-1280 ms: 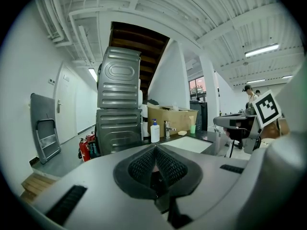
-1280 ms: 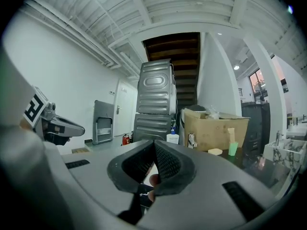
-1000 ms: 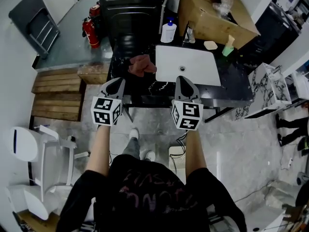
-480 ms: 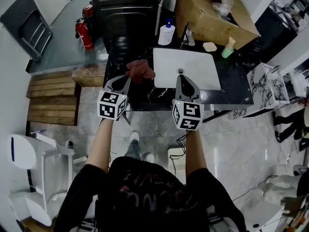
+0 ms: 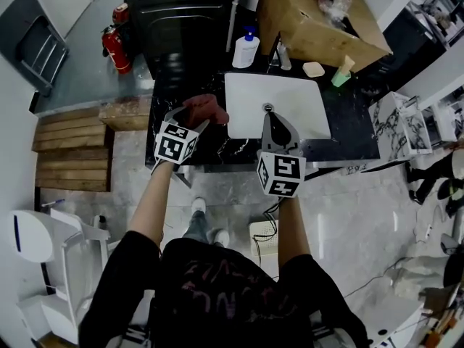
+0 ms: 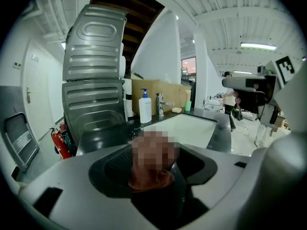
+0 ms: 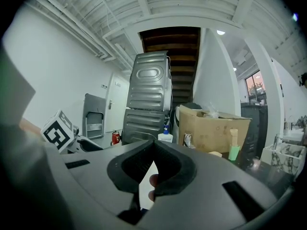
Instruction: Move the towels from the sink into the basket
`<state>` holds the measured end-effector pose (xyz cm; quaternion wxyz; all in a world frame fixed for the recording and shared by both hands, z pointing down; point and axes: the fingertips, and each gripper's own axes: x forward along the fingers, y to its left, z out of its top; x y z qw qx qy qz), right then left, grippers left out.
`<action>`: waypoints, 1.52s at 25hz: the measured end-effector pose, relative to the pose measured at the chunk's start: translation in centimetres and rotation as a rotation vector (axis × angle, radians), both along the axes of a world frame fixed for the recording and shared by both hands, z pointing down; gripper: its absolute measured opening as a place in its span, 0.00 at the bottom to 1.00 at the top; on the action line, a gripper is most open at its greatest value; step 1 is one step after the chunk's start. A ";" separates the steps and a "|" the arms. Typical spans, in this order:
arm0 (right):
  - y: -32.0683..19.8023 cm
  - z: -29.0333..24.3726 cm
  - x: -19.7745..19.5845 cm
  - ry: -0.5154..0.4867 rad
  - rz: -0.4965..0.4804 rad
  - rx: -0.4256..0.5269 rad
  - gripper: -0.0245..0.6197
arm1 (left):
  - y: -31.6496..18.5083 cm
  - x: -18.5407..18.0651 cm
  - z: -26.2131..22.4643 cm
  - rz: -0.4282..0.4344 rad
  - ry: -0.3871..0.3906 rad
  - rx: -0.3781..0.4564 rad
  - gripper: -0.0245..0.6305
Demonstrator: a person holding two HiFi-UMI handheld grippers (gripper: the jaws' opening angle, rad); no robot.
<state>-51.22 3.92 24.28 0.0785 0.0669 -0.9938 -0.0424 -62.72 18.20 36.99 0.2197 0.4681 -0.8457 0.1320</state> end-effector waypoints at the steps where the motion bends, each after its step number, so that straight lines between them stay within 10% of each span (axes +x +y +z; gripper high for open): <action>1: -0.2 0.1 -0.2 0.004 0.003 0.002 0.06 | -0.4 -0.5 0.6 0.007 0.008 -0.018 0.48; 11: -2.1 2.0 -1.1 0.053 0.052 0.001 0.06 | -2.5 -2.9 5.0 0.049 0.108 -0.104 0.52; 19: -2.4 2.7 -1.1 0.060 0.072 -0.005 0.06 | -2.1 -3.0 5.3 0.038 0.102 -0.106 0.15; 38: -5.8 2.1 3.6 0.030 0.224 -0.030 0.06 | -6.7 0.1 0.1 0.165 0.000 -0.006 0.11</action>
